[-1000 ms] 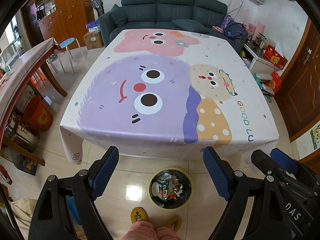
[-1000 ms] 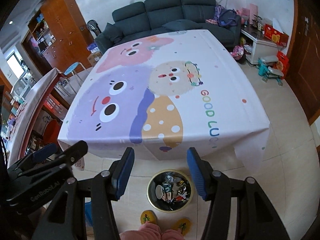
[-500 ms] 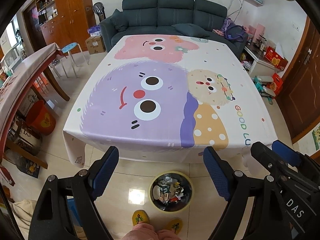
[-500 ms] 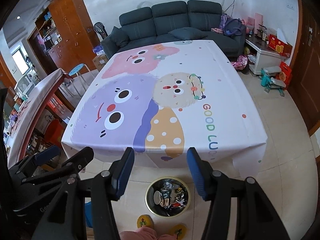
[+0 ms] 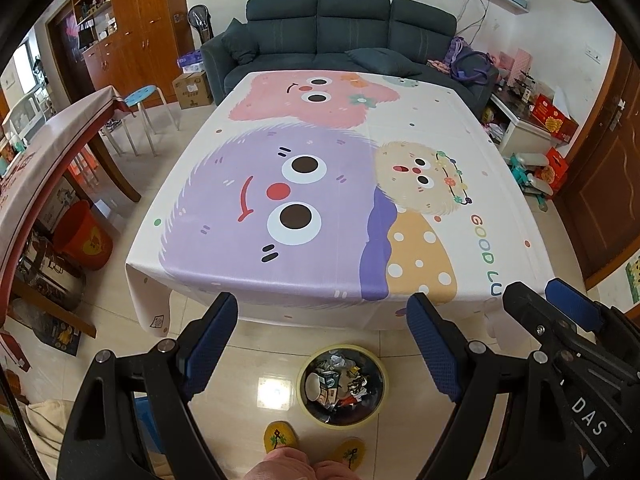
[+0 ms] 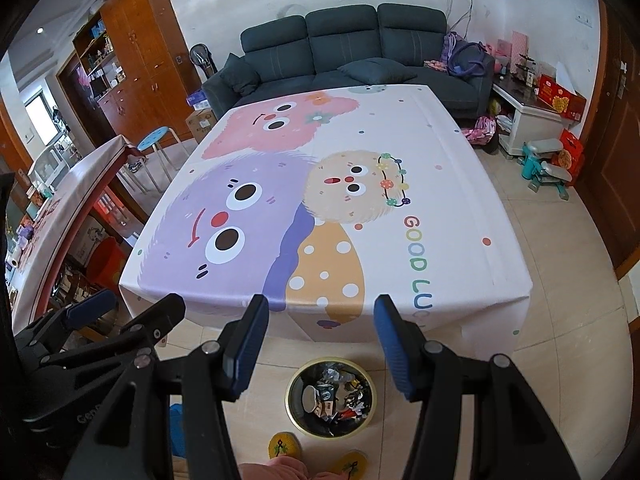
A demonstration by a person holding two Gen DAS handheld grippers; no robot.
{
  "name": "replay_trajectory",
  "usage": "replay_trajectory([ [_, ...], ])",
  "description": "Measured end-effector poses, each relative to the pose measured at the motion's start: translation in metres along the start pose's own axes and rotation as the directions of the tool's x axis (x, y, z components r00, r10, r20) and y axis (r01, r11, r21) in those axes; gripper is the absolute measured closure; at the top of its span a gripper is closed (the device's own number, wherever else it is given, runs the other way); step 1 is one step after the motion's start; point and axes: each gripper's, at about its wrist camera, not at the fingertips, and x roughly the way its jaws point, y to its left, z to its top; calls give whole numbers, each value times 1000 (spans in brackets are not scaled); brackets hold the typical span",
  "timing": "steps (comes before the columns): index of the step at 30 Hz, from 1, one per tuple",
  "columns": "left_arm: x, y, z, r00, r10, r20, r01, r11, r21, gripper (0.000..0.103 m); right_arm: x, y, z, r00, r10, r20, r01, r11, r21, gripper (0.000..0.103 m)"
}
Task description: Collect trash
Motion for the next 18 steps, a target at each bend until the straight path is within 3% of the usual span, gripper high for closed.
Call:
replay_trajectory([
  [18,0,0,0,1000,0,0,0,1000,0,18,0,-1,3,1000,-2,5,3,1000,-6,48],
])
